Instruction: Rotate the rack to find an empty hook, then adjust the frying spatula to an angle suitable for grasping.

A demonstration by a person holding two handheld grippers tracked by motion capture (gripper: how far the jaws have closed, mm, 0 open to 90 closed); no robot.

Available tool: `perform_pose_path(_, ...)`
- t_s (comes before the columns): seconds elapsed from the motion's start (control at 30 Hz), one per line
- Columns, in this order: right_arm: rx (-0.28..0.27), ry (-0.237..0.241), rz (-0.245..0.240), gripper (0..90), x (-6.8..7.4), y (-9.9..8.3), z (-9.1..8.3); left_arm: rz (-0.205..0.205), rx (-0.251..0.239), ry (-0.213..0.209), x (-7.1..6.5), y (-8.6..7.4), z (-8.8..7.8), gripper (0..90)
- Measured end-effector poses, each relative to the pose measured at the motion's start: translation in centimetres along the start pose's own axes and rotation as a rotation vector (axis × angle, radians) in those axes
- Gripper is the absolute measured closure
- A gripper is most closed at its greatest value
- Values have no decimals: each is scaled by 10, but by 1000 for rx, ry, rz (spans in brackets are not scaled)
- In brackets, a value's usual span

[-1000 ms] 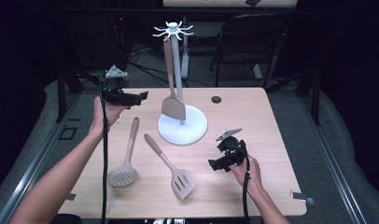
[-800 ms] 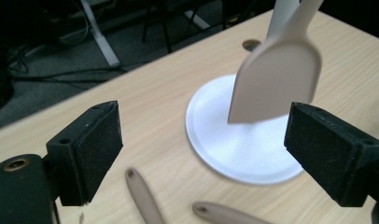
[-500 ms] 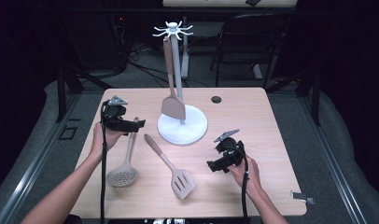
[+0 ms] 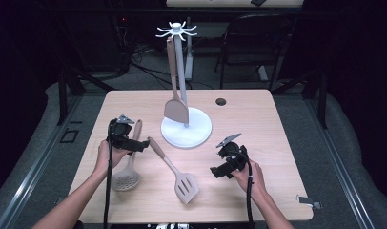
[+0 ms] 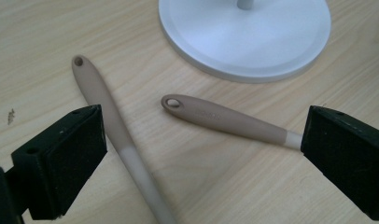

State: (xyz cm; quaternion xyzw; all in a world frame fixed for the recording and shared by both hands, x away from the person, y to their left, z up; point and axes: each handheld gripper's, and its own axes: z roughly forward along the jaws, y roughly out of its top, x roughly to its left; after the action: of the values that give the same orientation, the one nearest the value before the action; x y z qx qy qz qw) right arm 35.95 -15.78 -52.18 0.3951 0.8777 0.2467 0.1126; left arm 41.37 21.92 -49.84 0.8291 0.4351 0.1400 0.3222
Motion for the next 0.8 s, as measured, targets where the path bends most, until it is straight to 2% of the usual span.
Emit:
perform_pose_path(0.07, 5, 1, 6, 42, 1, 0, 1, 10, 19, 0, 0, -1, 0, 2)
perform_pose_path(0.13, 13, 4, 4, 42, 0, 0, 2, 1, 7, 4, 1, -2, -1, 2)
perform_pose_path(0.2, 5, 7, 15, 42, 1, 0, 3, -13, -8, -2, 2, -3, -3, 2)
perform_pose_path(0.3, 31, 14, 18, 30, 0, 0, 4, -24, -8, -8, 1, -5, -4, 2)
perform_pose_path(0.4, 28, 15, 35, 29, 1, -1, 6, -55, -15, -24, 1, -8, -5, 2)
perform_pose_path(0.43, 28, 9, 33, 42, 1, 0, 4, -74, -26, -34, 0, -10, -7, 2)
perform_pose_path(0.5, 32, -3, 25, 66, 0, 0, 2, -78, -27, -33, -1, -11, -7, 2)
perform_pose_path(0.53, 15, -5, 32, 115, 1, 0, 0, -87, -24, -36, -2, -12, -8, 2)
perform_pose_path(0.67, 12, -14, 21, 156, 3, 1, -1, -121, -39, -65, -2, -14, -9, 2)
perform_pose_path(0.73, 23, -17, 23, 178, 5, 1, 0, -123, -46, -65, -2, -15, -10, 2)
perform_pose_path(0.8, 46, -18, 1, 188, 6, 1, 0, -130, -38, -70, -3, -17, -11, 2)
